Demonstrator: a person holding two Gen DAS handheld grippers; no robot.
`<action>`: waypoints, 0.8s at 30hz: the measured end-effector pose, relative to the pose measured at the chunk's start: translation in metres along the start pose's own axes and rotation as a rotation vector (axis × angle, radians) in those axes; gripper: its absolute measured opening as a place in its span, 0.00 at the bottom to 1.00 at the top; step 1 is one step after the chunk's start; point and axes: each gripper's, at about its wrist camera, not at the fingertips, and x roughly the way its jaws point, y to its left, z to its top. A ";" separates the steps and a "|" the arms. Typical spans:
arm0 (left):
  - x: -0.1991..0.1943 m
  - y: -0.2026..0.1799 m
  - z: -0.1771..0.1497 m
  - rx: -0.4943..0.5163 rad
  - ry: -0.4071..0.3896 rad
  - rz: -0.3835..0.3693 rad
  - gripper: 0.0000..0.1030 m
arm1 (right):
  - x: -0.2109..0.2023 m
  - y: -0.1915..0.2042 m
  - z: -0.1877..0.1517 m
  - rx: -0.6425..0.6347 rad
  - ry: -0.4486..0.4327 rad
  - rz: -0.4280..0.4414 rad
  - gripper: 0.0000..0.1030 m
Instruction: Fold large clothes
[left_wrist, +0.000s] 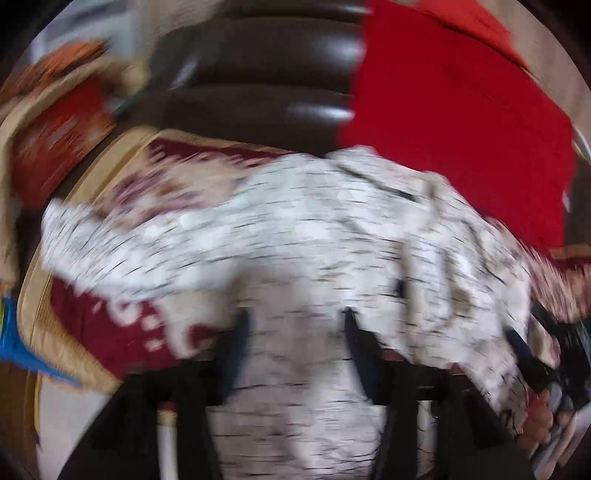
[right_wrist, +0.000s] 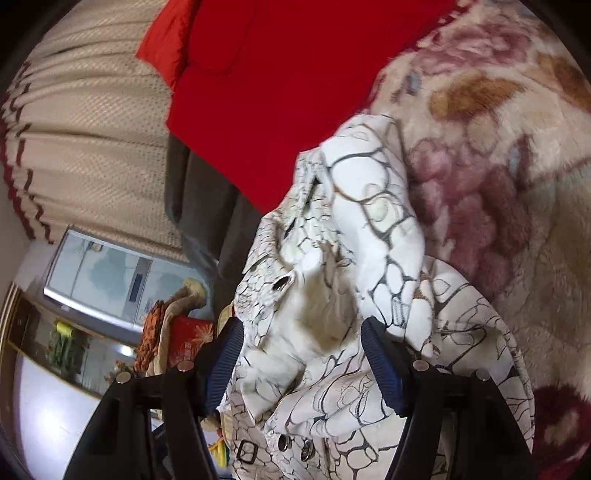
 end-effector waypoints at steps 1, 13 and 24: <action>-0.001 -0.023 0.000 0.061 -0.023 -0.012 0.75 | 0.000 -0.003 0.001 0.018 -0.001 0.007 0.68; 0.085 -0.167 -0.004 0.455 0.107 -0.020 0.79 | -0.004 -0.030 0.014 0.135 0.042 0.132 0.67; 0.058 -0.093 0.022 0.170 0.059 -0.212 0.11 | 0.001 -0.019 0.012 0.076 0.057 0.095 0.67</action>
